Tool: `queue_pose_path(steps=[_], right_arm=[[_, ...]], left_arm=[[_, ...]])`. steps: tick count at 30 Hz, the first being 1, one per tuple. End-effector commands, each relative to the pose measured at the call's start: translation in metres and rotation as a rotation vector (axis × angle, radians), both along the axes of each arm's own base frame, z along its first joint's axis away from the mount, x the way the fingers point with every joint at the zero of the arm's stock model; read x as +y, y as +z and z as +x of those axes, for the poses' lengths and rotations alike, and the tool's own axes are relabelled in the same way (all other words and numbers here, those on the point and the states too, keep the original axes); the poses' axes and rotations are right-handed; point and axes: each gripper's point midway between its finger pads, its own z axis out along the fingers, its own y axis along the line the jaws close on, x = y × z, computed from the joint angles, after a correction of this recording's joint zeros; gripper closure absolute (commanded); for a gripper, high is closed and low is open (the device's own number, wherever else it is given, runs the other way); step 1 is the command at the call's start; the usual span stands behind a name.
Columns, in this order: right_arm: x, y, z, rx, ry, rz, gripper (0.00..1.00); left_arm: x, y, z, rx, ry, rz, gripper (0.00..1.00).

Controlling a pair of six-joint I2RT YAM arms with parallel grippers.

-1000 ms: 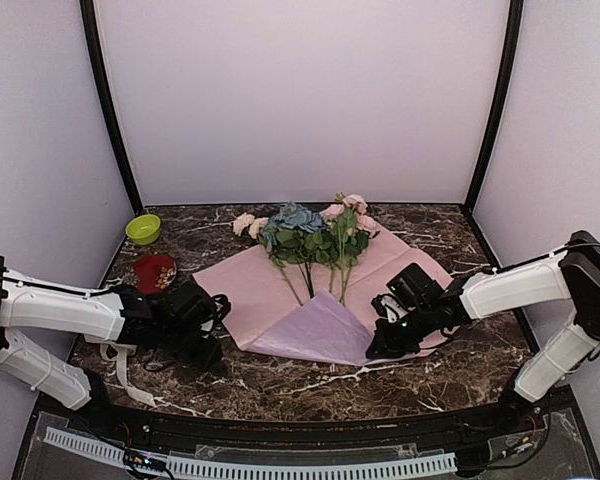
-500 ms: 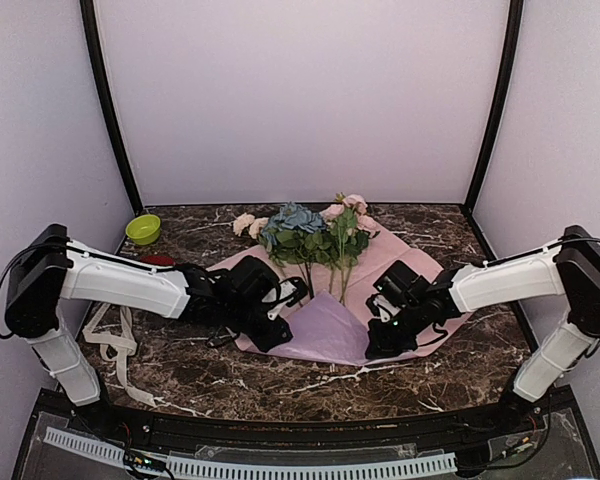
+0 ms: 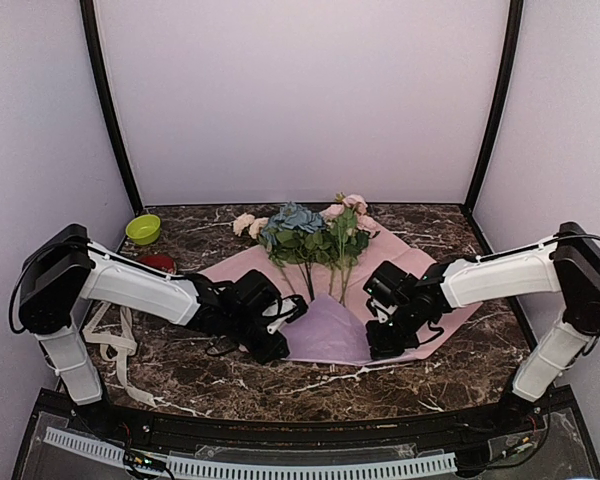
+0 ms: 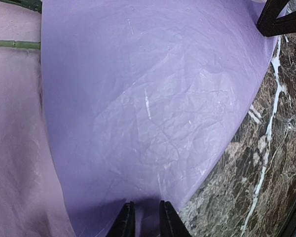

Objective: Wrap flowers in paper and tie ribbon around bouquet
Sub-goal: Press the fold line of the 1/4-folded wrapping paper.

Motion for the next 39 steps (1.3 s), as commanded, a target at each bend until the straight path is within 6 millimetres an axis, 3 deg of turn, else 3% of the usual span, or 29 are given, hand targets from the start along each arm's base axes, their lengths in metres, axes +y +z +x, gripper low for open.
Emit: queue_pose_path(steps=[1, 10, 15, 20, 24, 29, 31, 33, 36, 37, 39], right_arm=[[-0.074, -0.017, -0.031, 0.082, -0.078, -0.308, 1.0], [-0.113, -0.02, -0.057, 0.151, -0.133, -0.463, 1.0], [-0.135, -0.009, -0.056, 0.095, -0.187, -0.531, 1.0], [-0.141, -0.012, -0.063, 0.121, -0.198, -0.56, 1.0], [-0.139, 0.009, -0.049, 0.063, -0.212, -0.575, 1.0], [-0.117, 0.061, -0.011, -0.089, -0.205, -0.514, 0.99], [-0.093, 0.077, 0.002, -0.127, -0.195, -0.436, 0.99], [-0.05, 0.086, 0.015, -0.187, -0.148, -0.297, 0.99], [0.012, 0.076, 0.015, -0.174, -0.047, -0.066, 1.0], [0.024, 0.07, 0.013, -0.151, -0.039, -0.024, 1.0], [0.027, 0.059, 0.011, -0.126, -0.053, -0.02, 1.0]], left_arm=[[0.051, -0.039, -0.027, 0.101, 0.024, 0.185, 0.82], [0.051, -0.043, -0.028, 0.108, 0.026, 0.175, 0.82], [0.056, -0.046, -0.028, 0.107, 0.034, 0.173, 0.83], [0.059, -0.047, -0.029, 0.11, 0.032, 0.178, 0.83], [0.059, -0.046, -0.03, 0.11, 0.031, 0.166, 0.83], [0.056, -0.047, -0.03, 0.113, 0.037, 0.149, 0.83], [0.056, -0.047, -0.03, 0.118, 0.043, 0.147, 0.82], [0.056, -0.046, -0.03, 0.124, 0.054, 0.145, 0.82], [0.056, -0.044, -0.03, 0.12, 0.063, 0.142, 0.83], [0.056, -0.043, -0.028, 0.118, 0.068, 0.142, 0.83], [0.055, -0.038, -0.026, 0.11, 0.074, 0.137, 0.83]])
